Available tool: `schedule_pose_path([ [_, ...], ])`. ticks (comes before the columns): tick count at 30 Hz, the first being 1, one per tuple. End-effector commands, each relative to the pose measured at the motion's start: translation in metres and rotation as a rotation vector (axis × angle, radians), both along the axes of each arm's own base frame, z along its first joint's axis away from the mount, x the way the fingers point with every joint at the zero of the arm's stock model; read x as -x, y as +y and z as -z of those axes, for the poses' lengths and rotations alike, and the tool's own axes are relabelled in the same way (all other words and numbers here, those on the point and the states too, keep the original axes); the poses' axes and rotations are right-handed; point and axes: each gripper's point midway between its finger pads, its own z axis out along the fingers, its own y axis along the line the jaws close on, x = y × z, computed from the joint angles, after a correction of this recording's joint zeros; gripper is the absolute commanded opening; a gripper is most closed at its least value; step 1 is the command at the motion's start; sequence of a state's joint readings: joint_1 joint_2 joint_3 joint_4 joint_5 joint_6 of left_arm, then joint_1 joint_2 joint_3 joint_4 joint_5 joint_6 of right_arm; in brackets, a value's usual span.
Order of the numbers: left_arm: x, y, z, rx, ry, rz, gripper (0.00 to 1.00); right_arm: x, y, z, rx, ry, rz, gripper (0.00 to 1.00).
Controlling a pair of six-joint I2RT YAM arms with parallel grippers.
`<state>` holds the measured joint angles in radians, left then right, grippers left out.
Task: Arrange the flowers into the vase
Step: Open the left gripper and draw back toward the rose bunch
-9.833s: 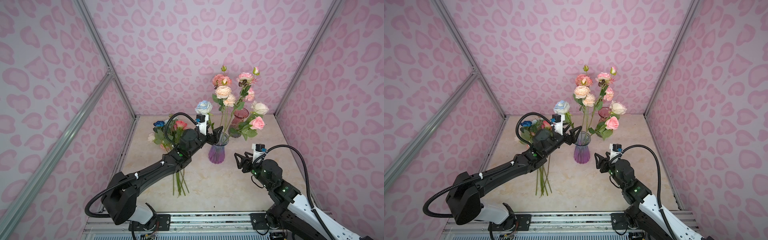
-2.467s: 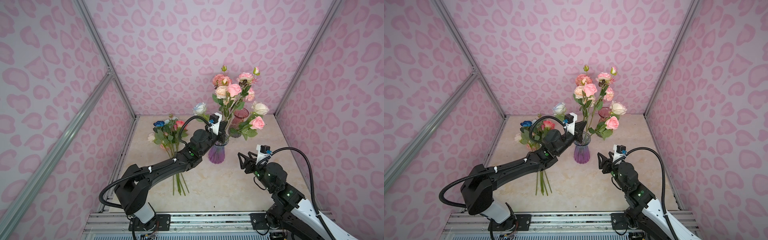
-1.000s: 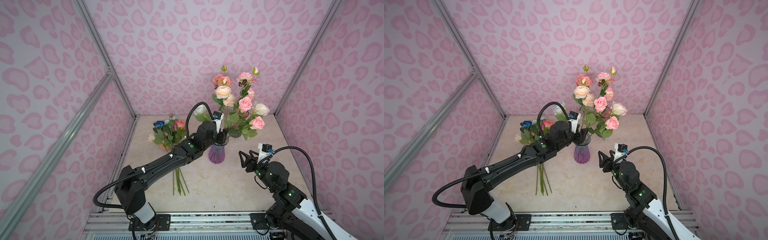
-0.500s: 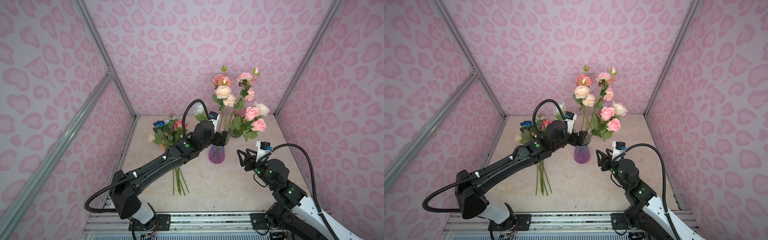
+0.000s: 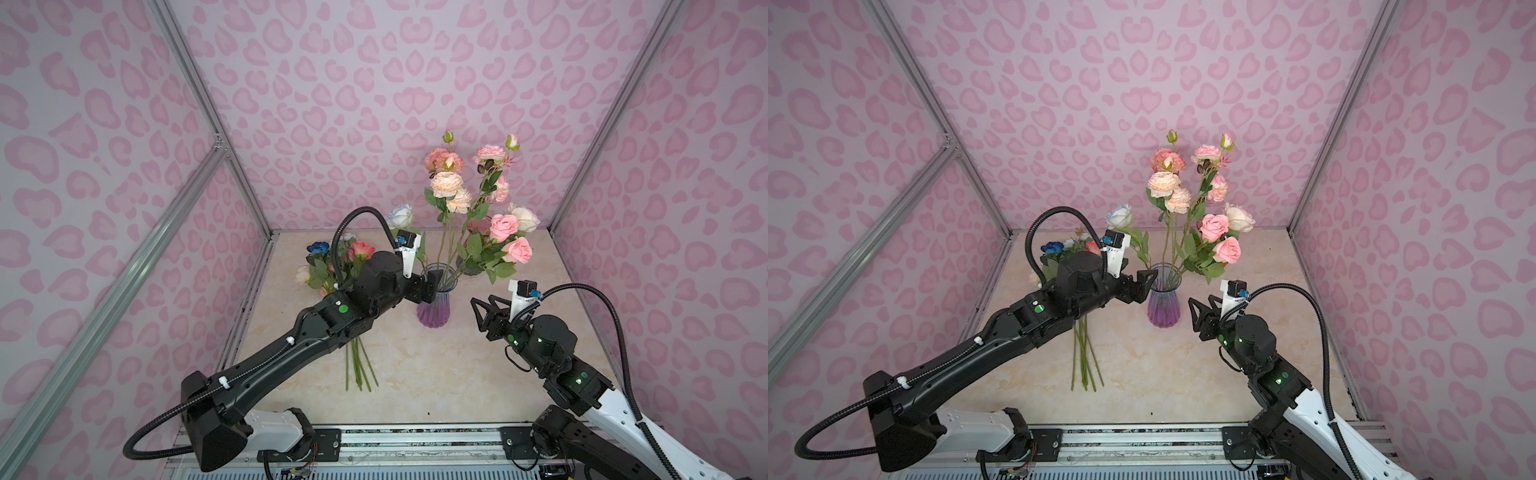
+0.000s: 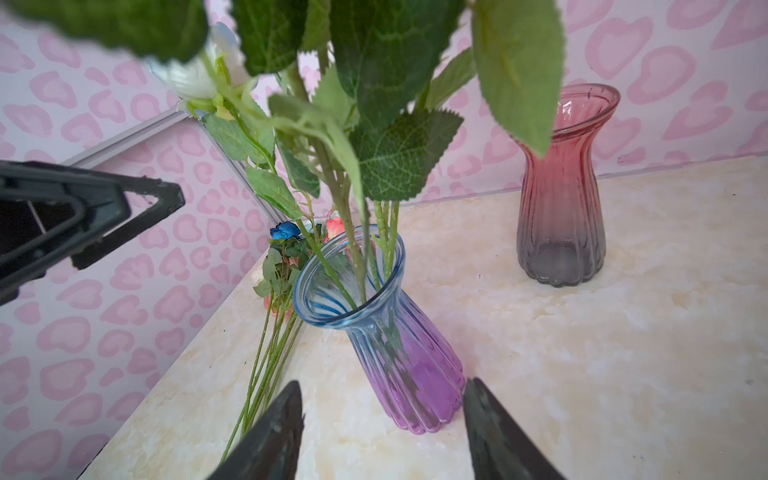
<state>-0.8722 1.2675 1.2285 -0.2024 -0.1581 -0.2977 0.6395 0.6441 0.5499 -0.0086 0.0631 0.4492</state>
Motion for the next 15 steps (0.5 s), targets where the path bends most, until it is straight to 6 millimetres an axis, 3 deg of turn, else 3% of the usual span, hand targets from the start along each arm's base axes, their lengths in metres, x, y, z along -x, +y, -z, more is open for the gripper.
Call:
schedule_pose_path([
  [1,0.007,0.026,-0.004,0.04,-0.043,-0.066,0.9,0.001,-0.006,0.006,0.027,-0.002,0.022,0.63],
  [6,0.021,0.08,0.029,0.035,-0.051,-0.217,0.81,0.005,-0.014,0.021,0.065,0.026,0.047,0.64],
  [9,0.026,0.109,0.059,0.036,-0.017,-0.324,0.5,0.007,-0.015,0.044,0.081,0.081,0.044,0.64],
  [11,0.031,0.123,0.08,0.069,0.019,-0.38,0.05,0.009,-0.015,0.064,0.079,0.133,0.044,0.64],
  [15,0.038,0.139,0.11,0.123,0.071,-0.438,0.03,0.014,-0.014,0.095,0.023,0.211,0.052,0.6],
])
